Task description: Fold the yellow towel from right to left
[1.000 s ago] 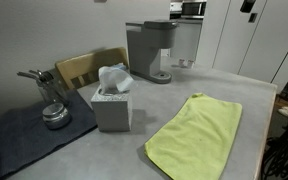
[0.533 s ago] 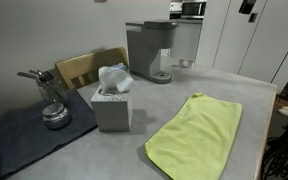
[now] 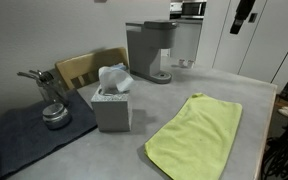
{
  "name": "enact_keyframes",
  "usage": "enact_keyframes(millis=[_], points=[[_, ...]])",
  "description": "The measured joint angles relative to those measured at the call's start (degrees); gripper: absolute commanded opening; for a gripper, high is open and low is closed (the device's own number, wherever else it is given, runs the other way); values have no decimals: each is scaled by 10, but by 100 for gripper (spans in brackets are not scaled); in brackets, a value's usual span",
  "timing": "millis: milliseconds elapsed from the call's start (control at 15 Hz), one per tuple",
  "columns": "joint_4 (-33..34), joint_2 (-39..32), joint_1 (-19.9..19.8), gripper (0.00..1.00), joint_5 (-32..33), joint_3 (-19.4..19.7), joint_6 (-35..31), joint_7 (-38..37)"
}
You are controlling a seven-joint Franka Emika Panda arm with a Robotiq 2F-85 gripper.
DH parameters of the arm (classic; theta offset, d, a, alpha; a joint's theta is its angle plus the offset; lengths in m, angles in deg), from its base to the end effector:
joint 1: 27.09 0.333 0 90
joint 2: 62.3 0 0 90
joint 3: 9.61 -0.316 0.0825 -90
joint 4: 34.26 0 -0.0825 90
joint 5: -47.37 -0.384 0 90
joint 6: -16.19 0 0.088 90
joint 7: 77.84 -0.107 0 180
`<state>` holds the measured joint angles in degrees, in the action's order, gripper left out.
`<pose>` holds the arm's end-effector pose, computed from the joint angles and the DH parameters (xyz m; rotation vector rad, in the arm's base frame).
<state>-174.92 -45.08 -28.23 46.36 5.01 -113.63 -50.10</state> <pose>0.4341 -0.1233 0.4156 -3.0735 -0.3171 -0.1968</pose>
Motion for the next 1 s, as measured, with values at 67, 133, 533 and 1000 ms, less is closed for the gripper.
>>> enact_keyframes(millis=[67, 133, 533, 1000], points=[[-4, -3, 0, 100, -1, -2, -6, -5], [-5, -5, 0, 100, -1, -3, -7, -8], [-5, -5, -5, 100, 9, -3, -7, -5], [-5, -31, -33, 100, 8, 42, -18, 88]])
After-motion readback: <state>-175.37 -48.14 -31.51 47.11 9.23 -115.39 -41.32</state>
